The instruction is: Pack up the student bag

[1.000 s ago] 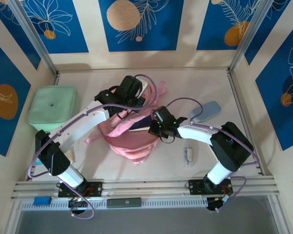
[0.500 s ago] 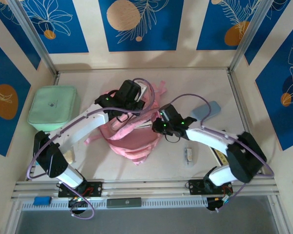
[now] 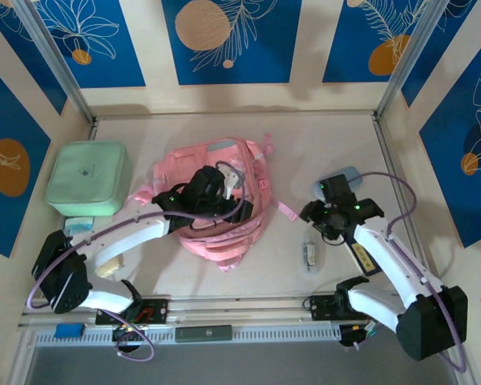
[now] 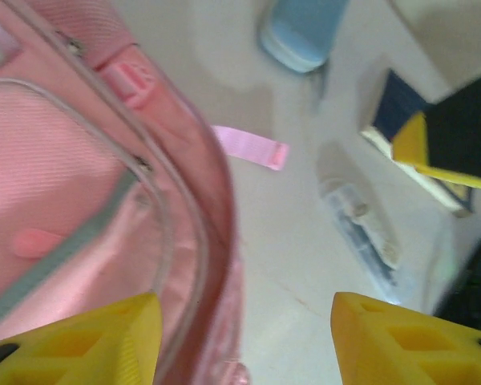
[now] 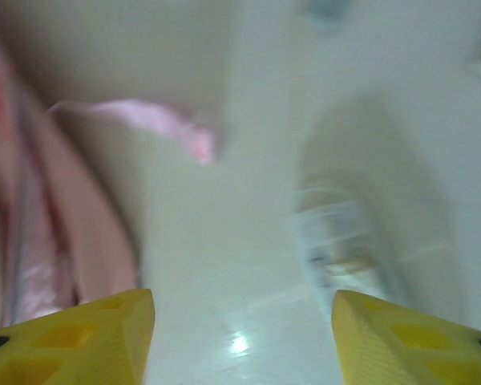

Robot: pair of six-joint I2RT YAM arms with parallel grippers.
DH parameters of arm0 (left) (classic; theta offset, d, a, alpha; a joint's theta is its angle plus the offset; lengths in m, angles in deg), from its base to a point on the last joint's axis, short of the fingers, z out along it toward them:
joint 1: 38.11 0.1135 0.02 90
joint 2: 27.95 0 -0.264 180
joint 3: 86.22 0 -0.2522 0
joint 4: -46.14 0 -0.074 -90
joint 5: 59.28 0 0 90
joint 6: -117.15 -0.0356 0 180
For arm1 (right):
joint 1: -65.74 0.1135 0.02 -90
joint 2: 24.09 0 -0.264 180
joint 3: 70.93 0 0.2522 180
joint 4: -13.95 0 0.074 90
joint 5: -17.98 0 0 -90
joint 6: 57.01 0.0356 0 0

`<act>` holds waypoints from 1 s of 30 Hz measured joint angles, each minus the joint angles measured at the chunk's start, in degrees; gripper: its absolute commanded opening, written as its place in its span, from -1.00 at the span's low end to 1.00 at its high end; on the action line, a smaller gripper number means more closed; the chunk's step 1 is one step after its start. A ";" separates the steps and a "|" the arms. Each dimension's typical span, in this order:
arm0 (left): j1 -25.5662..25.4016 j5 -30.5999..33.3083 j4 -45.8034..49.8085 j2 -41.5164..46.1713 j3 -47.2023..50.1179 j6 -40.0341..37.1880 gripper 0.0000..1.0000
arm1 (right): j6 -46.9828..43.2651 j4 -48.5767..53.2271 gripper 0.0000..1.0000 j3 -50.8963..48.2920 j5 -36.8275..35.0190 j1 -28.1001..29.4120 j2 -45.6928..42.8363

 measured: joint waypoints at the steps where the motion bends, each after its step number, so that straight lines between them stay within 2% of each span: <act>1: -0.57 -0.33 -1.55 0.61 1.38 1.16 0.18 | 0.07 1.20 0.35 -0.09 -0.17 -2.54 -0.13; 3: -1.88 -0.46 -4.59 1.29 3.85 3.26 0.22 | -0.02 3.37 0.44 -0.09 -0.92 -8.02 -0.20; 8: -5.14 -0.44 -8.90 1.38 6.29 6.49 0.28 | -0.24 5.70 0.80 -0.17 -5.62 -17.62 0.31; 13: -7.41 -0.35 -11.52 1.18 7.06 8.28 0.34 | -1.90 4.50 1.00 -0.83 -7.98 -29.83 3.65; 17: -8.26 -0.20 -13.11 0.15 7.17 9.14 0.39 | -2.38 3.52 0.99 -1.05 -10.86 -35.54 5.09; 22: -9.46 -0.22 -14.01 -2.29 7.17 9.92 0.47 | -2.56 1.14 0.98 -2.51 -11.72 -46.05 6.67; 30: -10.75 -0.20 -14.05 -4.35 6.49 9.94 0.60 | -2.73 -2.51 0.98 -6.67 -10.51 -56.13 8.04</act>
